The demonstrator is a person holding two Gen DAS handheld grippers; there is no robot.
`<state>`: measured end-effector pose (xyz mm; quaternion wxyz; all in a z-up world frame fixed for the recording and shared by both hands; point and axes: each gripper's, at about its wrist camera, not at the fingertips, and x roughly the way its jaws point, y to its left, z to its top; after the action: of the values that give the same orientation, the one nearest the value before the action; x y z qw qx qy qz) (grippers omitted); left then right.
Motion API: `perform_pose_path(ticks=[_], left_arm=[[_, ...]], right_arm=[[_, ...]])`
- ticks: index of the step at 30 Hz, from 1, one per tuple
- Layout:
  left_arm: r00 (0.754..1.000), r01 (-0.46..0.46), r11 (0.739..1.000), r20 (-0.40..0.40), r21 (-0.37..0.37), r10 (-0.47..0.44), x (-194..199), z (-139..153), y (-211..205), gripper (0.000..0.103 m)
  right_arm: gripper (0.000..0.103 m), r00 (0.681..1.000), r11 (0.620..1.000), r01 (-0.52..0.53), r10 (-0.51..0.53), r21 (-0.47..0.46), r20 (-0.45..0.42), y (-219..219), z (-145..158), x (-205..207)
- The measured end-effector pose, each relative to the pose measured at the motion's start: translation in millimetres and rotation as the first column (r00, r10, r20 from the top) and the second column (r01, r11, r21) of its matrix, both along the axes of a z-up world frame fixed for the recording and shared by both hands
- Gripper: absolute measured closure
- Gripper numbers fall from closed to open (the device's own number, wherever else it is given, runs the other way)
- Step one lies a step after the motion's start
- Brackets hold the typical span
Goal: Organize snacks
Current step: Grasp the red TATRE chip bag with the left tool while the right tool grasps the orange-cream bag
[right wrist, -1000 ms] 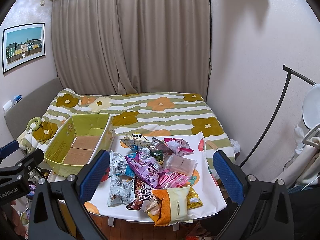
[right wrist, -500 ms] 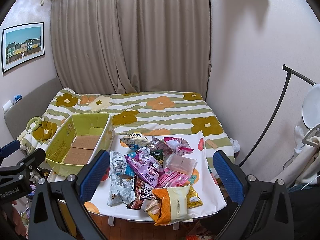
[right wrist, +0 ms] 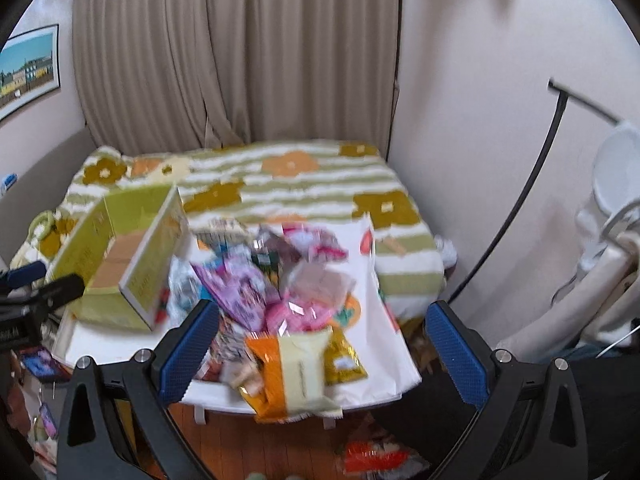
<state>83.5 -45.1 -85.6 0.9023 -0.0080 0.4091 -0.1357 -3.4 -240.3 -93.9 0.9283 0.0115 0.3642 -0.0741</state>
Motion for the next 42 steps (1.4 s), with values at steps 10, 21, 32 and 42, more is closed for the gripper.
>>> perform_pose_path(ticks=[10,21,32,42], left_arm=[[0.979,-0.019,0.998,-0.204,-0.056,0.007,27,-91,-58,0.0],[0.961,-0.071,0.996,-0.272,-0.058,0.053,36,-146,-90,0.004],[0.949,-0.077,0.991,-0.312,-0.106,0.041,41,-165,-96,0.024],[0.943,-0.088,0.994,-0.325,-0.065,0.062,41,-168,-90,0.046]], right_arm=[[0.0,0.97,0.978,-0.118,0.151,0.175,-0.192,-32,-102,23],[0.003,0.92,0.939,-0.256,0.309,0.228,-0.239,-21,-168,52],[0.026,0.888,0.908,-0.334,0.393,0.252,-0.24,-17,-181,62],[0.038,0.884,0.904,-0.344,0.402,0.252,-0.236,-18,-177,64]])
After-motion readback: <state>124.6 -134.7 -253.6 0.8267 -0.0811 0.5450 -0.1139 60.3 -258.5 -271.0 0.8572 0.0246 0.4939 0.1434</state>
